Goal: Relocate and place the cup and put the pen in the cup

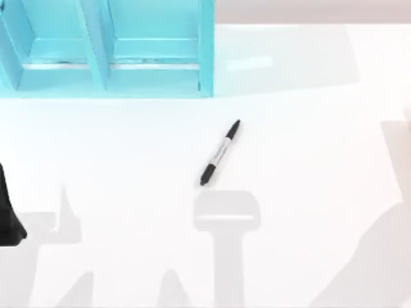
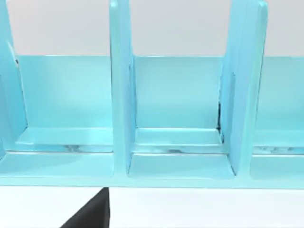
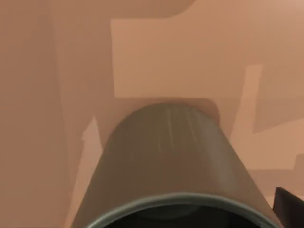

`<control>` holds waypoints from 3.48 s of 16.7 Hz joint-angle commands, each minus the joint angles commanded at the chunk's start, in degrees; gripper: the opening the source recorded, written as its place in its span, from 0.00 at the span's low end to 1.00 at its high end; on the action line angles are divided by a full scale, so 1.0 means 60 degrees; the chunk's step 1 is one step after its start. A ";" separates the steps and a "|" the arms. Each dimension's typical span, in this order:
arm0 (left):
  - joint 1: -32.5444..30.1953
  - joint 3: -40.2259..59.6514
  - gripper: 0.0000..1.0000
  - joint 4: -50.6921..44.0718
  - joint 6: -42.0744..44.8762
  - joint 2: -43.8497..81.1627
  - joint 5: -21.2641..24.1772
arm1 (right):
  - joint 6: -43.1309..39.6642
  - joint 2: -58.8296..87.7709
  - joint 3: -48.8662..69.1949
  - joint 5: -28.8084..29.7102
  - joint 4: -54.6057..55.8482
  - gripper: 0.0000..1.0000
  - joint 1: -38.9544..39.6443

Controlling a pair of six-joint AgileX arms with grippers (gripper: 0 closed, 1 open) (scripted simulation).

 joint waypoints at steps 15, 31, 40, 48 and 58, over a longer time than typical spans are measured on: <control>0.0000 0.0000 1.00 0.0000 0.0000 0.0000 0.0000 | 0.1391 -0.0541 0.1002 -0.0024 -0.1638 0.00 0.1116; 0.0000 0.0000 1.00 0.0000 0.0000 0.0000 0.0000 | 0.4689 -0.1442 0.3423 -0.0055 -0.4879 0.00 0.4701; 0.0000 0.0000 1.00 0.0000 0.0000 0.0000 0.0000 | 0.8201 0.2158 0.5709 -0.0024 -0.3450 0.00 0.8187; 0.0000 0.0000 1.00 0.0000 0.0000 0.0000 0.0000 | 0.8307 0.2315 0.5215 -0.0045 -0.2824 0.00 0.8283; 0.0000 0.0000 1.00 0.0000 0.0000 0.0000 0.0000 | 0.8397 0.2483 0.4503 -0.0021 -0.1904 0.15 0.8380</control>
